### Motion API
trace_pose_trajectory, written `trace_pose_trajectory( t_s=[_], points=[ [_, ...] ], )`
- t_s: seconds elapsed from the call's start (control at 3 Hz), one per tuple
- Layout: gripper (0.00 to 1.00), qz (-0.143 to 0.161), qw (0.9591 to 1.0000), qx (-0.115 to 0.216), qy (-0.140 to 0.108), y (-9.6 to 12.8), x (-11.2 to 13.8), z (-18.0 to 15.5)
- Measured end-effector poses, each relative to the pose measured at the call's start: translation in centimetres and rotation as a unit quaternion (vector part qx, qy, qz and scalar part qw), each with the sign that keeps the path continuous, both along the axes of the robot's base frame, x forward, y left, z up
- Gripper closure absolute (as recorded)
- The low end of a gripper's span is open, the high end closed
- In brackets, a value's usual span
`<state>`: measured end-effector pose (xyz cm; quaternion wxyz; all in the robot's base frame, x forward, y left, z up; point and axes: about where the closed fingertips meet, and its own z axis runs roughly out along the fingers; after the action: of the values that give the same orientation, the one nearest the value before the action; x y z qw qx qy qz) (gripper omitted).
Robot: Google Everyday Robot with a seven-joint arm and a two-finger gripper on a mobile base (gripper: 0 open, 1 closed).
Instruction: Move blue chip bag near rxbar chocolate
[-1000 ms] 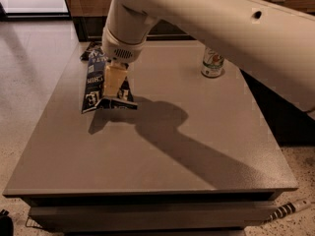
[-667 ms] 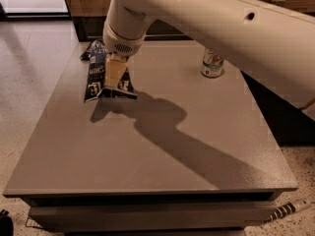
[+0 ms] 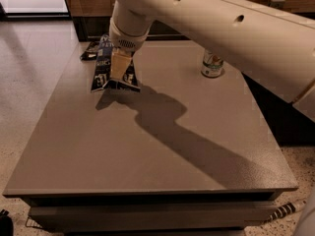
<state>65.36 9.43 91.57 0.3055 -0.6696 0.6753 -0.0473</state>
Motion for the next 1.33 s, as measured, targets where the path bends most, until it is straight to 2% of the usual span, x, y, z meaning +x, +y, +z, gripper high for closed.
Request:
trace_pose_trajectory(
  t_s=[0.67,1.33],
  points=[
    [1.00,-0.004,1.0000,0.000,-0.002,-0.3,0.6,-0.1],
    [1.00,-0.067,0.9967,0.017,-0.043,-5.2,9.1,-0.8]
  ],
)
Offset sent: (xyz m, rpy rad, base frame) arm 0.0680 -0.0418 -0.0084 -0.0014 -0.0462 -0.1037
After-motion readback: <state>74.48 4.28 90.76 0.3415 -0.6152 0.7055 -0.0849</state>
